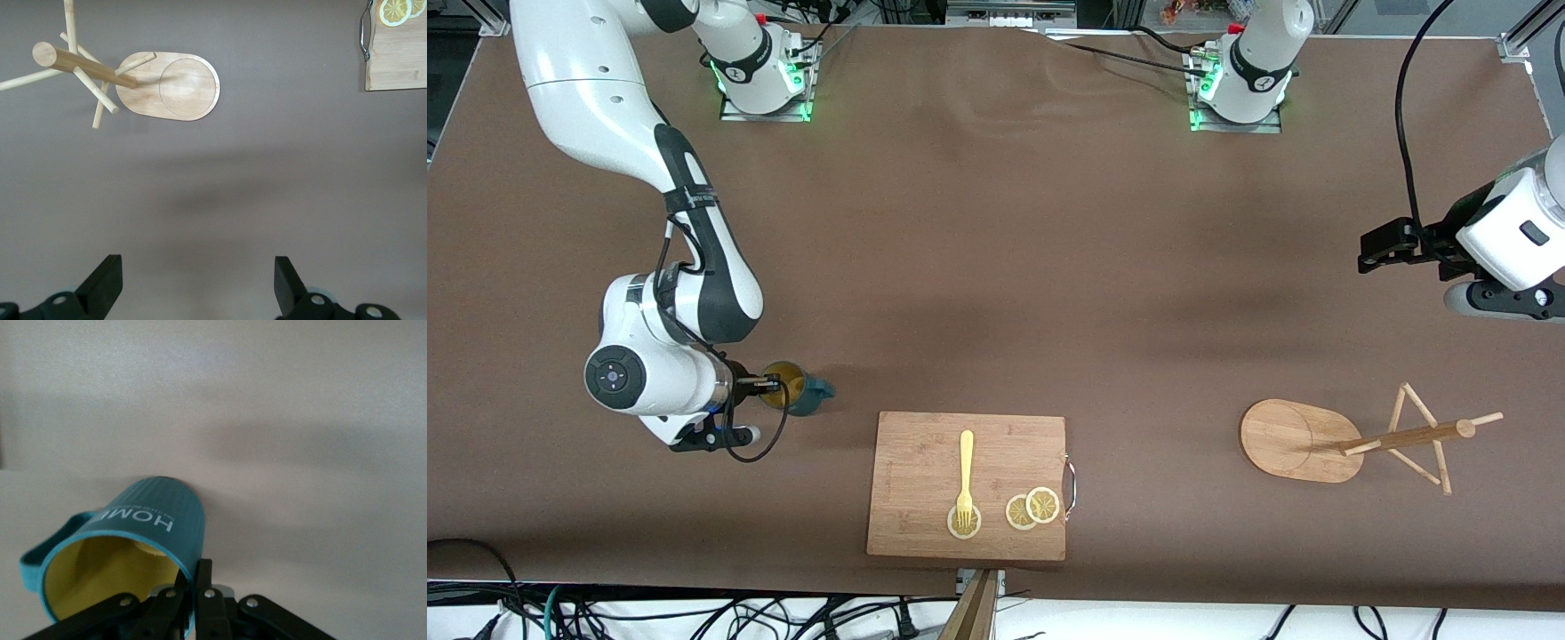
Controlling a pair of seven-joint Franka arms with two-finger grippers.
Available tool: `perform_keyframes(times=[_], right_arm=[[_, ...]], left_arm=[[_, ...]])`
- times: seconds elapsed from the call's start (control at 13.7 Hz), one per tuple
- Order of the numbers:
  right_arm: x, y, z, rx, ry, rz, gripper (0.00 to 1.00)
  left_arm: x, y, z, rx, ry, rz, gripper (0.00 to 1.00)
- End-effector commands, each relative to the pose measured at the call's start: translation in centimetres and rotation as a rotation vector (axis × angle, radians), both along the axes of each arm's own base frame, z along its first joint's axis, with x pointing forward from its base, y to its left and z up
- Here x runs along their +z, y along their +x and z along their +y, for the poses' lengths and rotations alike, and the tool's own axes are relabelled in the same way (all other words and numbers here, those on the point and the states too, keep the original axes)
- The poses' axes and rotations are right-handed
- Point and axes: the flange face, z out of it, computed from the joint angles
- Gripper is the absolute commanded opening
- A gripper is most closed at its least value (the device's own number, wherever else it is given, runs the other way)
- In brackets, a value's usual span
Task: Pass cup and hang on rack
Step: 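Close the right gripper on the teal mug rim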
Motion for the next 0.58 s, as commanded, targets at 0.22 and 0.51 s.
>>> perform_keyframes(times=[0.22,0.51], right_arm=[[4.2,-1.3,10.6,-0.074,-0.004,-0.017,0.00],[6.8,-6.2,24.2,-0.082,0.004,-0.036,0.00]], left_arm=[[0.5,0.4,-0.3,0.003,0.005,-0.014,1.00],[0.5,0.4,-0.3,0.003,0.005,-0.014,1.00]])
